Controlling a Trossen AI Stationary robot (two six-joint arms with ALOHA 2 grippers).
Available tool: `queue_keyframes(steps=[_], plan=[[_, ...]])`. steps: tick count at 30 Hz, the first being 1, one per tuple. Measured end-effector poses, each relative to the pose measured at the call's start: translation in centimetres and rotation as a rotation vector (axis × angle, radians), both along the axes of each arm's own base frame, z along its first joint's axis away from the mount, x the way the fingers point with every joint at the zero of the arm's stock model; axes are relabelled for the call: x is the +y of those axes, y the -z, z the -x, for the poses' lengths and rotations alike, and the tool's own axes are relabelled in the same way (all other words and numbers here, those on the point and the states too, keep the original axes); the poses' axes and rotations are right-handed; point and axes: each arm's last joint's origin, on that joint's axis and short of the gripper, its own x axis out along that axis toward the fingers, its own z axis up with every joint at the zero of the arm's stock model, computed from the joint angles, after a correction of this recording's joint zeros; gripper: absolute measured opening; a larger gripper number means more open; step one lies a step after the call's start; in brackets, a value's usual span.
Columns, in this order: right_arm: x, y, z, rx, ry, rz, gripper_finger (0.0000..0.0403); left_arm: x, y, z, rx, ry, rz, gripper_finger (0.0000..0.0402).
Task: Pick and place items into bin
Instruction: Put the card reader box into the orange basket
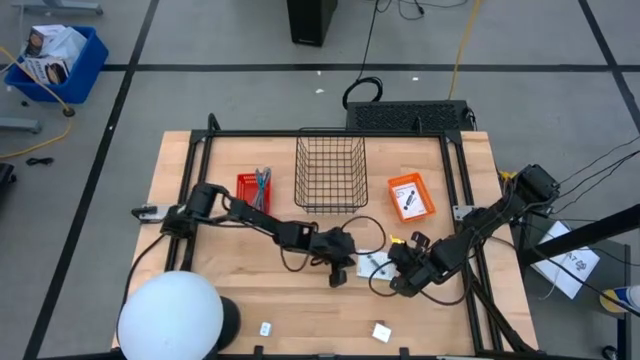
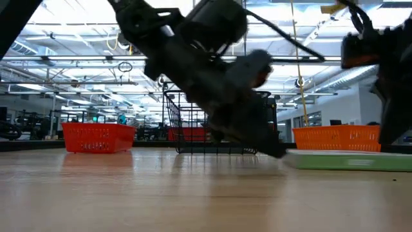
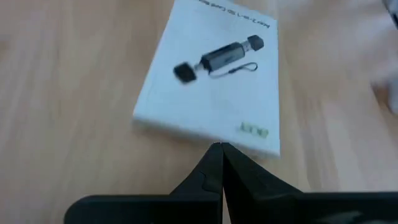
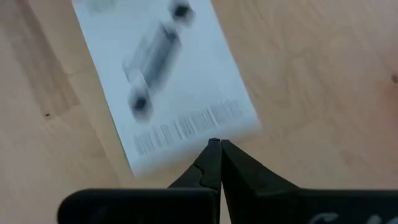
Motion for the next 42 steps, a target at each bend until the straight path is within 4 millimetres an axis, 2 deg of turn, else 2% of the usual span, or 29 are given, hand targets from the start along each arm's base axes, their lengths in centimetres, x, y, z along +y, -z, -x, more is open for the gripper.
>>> queue_keyframes(steps=[6,14,20,23,28,31,34,36,42], plan=[[-0.1,1.6,1.0,0.009,0.055,-0.055,0.0000,-0.3,0.5,-1.1,0.073,-0.005,-0.019,0.0002],[1.2,2.3,0.1,-0.197,0.016,-0.215,0.0000,-0.3,0.7,-1.4,0.070,-0.024,0.005,0.0003],[0.9,2.5,0.3,-0.228,0.089,-0.154,0.0000,-0.5,0.3,-1.0,0.097,-0.047,-0.018,0.0004],[0.8,2.9,0.3,-0.210,0.106,-0.129,0.0000,-1.1,-0.9,-0.4,0.104,-0.039,-0.048,0.0002],[0.7,3.2,0.2,-0.229,0.141,-0.100,0.0000,-3.2,-5.0,0.5,0.004,-0.032,-0.101,0.0003],[0.6,3.2,0.1,-0.275,0.174,-0.068,0.0000,-4.6,-5.9,0.9,-0.026,0.006,-0.077,0.0003],[0.4,3.1,-0.2,-0.323,0.200,-0.043,0.0000,-5.5,-5.8,1.0,-0.037,0.040,-0.035,0.0002],[0.4,3.3,-0.4,-0.342,0.192,-0.023,0.0000,-5.7,-4.9,0.8,-0.024,0.029,-0.043,0.0003],[0.5,3.0,-0.7,-0.383,0.146,0.009,0.0000,-4.9,-2.3,0.2,0.028,-0.013,-0.040,0.0002]])
